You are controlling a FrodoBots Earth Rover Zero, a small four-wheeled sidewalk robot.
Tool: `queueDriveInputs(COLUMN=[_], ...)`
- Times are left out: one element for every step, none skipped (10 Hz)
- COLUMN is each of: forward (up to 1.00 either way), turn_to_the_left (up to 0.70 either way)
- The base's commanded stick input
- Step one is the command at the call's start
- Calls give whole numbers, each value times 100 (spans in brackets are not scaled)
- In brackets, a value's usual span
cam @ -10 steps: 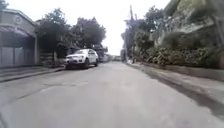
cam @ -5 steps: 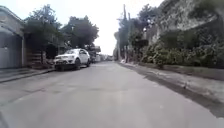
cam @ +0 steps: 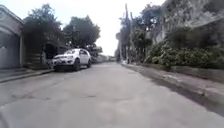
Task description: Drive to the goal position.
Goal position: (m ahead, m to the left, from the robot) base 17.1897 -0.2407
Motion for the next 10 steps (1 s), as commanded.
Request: queueDriveInputs(forward=[85,85,85,85,85,85,85,85,85,85], turn_to_the_left=[0,0,0,0,0,0,-9,-34,-34,-34])
